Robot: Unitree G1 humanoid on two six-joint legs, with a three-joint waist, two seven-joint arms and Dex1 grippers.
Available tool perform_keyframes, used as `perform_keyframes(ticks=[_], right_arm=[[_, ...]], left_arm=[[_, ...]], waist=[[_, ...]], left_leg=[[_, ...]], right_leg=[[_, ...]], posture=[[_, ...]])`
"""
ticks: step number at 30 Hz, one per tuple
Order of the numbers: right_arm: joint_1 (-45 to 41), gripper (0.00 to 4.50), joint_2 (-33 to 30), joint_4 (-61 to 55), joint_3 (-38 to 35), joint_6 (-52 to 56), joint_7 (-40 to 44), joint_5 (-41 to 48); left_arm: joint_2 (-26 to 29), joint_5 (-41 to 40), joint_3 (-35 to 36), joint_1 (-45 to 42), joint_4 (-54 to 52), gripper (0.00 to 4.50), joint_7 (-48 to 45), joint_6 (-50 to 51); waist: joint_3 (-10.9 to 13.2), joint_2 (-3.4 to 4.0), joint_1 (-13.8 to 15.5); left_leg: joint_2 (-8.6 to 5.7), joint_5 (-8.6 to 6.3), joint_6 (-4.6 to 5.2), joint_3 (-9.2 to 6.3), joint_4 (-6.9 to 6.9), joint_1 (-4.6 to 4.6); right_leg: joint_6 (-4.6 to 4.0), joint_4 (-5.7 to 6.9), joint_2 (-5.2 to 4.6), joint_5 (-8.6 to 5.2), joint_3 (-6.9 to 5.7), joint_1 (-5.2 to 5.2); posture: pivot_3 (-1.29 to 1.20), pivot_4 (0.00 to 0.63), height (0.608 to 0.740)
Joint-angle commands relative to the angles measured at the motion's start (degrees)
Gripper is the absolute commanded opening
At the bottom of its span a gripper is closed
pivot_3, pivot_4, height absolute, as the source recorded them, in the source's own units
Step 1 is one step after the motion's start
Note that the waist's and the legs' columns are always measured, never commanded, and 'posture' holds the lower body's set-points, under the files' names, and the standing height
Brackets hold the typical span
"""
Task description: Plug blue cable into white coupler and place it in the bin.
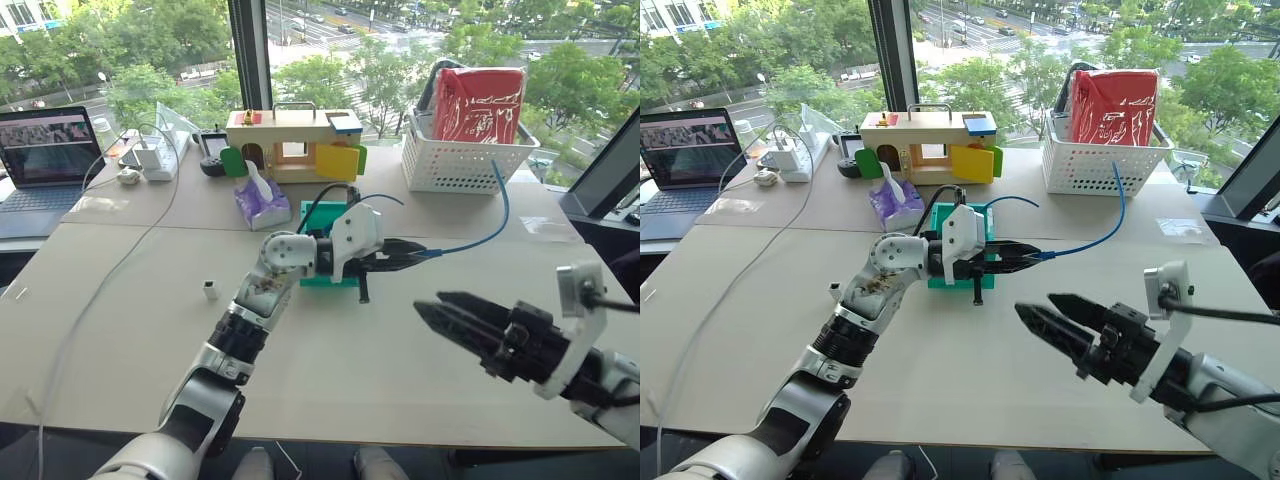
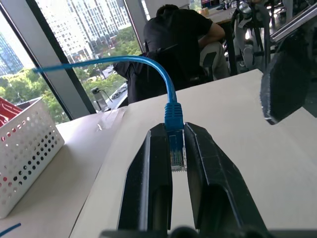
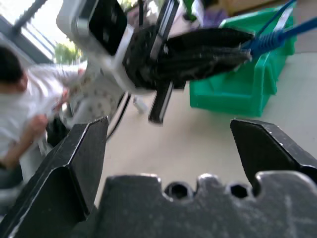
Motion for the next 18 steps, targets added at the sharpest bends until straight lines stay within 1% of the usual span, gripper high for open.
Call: perform_keyframes(ticks=[1,3,5,9,12,14,15,18], right_arm=[[-2.47,4.5,5.47,-3.69,6.34,-10.67,-12.47,3.09],[-3.15,4.5,5.4,-3.59,7.22,-11.66,-15.06,2.0],[-3.51,4.5,5.02,-3.09,7.52,-12.51,-16.49,1.33],[-4.3,4.5,4.55,-1.18,7.35,-13.82,-17.3,1.23],[-4.89,3.75,4.29,0.23,7.47,-13.96,-16.83,0.76],[-5.13,3.16,4.17,0.69,7.94,-13.72,-16.16,0.39],[-5.29,2.75,4.24,0.92,8.17,-13.66,-16.0,0.1],[-5.48,2.75,4.47,1.41,8.59,-13.5,-15.52,-0.4]], left_arm=[[0.21,1.85,-1.04,-1.04,0.16,0.03,0.22,-4.86],[0.21,1.88,-0.77,-1.64,0.58,0.03,0.3,-5.39],[0.23,1.84,-0.59,-1.93,0.67,0.03,0.29,-5.54],[0.38,1.33,-0.35,-1.68,-0.69,0.03,0.38,-4.59],[0.33,0.93,-0.14,-1.36,-1.81,0.02,0.83,-3.52],[0.27,0.64,-0.01,-1.22,-2.32,0.02,1.05,-2.83],[0.18,0.35,0.17,-1.11,-2.49,0.02,1.25,-2.22],[0.52,0.5,0.29,-1.09,-2.39,0.02,1.33,-2.1]], waist=[[-0.01,0.02,-0.06],[-0.02,0.05,-0.28],[-0.02,0.05,-0.21],[-0.02,0.05,-0.01],[-0.02,0.06,-0.11],[-0.02,0.06,-0.21],[-0.02,0.06,-0.24],[-0.02,0.06,-0.25]], left_leg=[[-0.04,0.0,0.0,0.0,0.0,0.0],[-0.02,0.0,0.0,-0.02,-0.01,-0.02],[-0.02,0.0,0.0,-0.03,-0.01,-0.06],[-0.03,0.0,0.0,-0.03,-0.01,-0.08],[-0.03,0.0,0.0,-0.03,0.0,-0.08],[-0.03,0.0,0.01,-0.03,-0.01,-0.06],[-0.03,0.0,0.01,-0.03,-0.01,-0.06],[-0.03,0.0,0.01,-0.03,-0.02,-0.06]], right_leg=[[0.04,0.0,-0.02,-0.03,0.01,0.0],[0.02,0.0,-0.01,-0.02,0.01,-0.01],[-0.28,-0.03,-0.02,0.16,0.01,-0.02],[-0.3,-0.06,-0.02,0.17,0.01,-0.02],[-0.31,-0.06,-0.02,0.17,0.01,-0.02],[-0.32,-0.04,-0.02,0.17,0.01,-0.02],[-0.32,-0.04,-0.01,0.17,0.01,-0.02],[-0.32,-0.04,-0.02,0.16,0.01,-0.02]], posture=[[0.0,0.15,0.74],[0.0,0.15,0.74],[0.0,0.15,0.74],[0.0,0.15,0.74],[0.0,0.15,0.74],[0.0,0.15,0.74],[0.0,0.15,0.74],[0.0,0.15,0.74]])
